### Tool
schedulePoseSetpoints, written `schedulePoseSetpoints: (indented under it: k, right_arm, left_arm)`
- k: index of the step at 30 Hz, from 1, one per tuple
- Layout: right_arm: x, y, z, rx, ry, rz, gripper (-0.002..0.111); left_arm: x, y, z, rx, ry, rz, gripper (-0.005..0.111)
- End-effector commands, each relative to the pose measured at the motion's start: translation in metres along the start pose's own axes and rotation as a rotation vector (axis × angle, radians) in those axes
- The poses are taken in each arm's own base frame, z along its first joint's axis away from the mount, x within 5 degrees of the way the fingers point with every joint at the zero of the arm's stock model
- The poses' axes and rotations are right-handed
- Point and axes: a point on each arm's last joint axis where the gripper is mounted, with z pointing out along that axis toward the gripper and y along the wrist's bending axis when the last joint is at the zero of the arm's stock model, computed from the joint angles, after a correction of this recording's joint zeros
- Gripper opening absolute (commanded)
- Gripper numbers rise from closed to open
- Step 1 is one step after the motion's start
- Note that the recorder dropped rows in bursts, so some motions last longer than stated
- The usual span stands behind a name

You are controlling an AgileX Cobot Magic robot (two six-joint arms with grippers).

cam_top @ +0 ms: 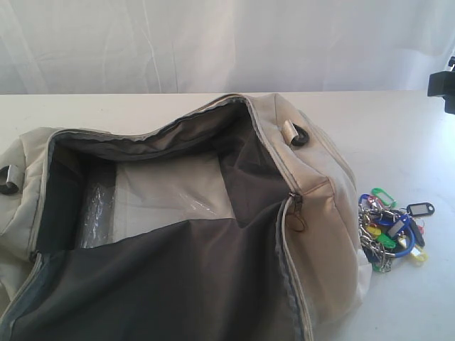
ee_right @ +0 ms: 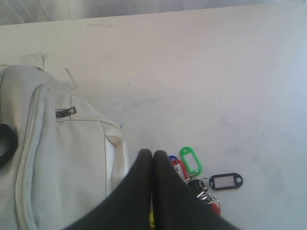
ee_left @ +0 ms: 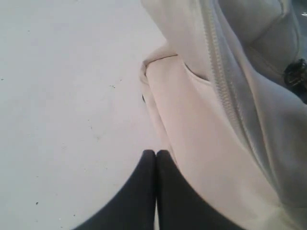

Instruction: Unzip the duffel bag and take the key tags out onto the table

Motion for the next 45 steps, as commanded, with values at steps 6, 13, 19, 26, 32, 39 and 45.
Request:
schedulePoseSetpoints:
  k: [6, 13, 19, 26, 32, 39, 45]
  right_arm:
    - [-0.001, 0.000, -0.002, 0.004, -0.019, -0.001, 0.000]
    - [-0.001, 0.000, -0.002, 0.004, -0.019, -0.001, 0.000]
    - [-0.001, 0.000, -0.002, 0.004, -0.019, -0.001, 0.000]
    - [-0.001, 0.000, -0.002, 0.004, -0.019, -0.001, 0.000]
    - [-0.001, 0.000, -0.002, 0.004, -0.020, -0.001, 0.000]
    - [0.015, 0.010, -0.012, -0.082, 0.092, 0.114, 0.000]
    - [0.058, 0.013, -0.056, -0.066, 0.014, -0.005, 0.000]
  left_arm:
    - [0.004, 0.001, 0.001, -0.013, 0.030, -0.015, 0.000]
    - [0.004, 0.001, 0.001, -0.014, 0.022, -0.015, 0.000]
    - [0.004, 0.001, 0.001, -0.014, 0.022, -0.015, 0.000]
    - [0.004, 0.001, 0.001, -0.014, 0.022, -0.015, 0.000]
    - [0.004, 0.001, 0.001, -0.014, 0.022, -0.015, 0.000]
    - [0.004, 0.001, 0.001, -0.014, 0.022, -0.015, 0.000]
    - [0.004, 0.001, 0.001, -0.014, 0.022, -0.013, 0.000]
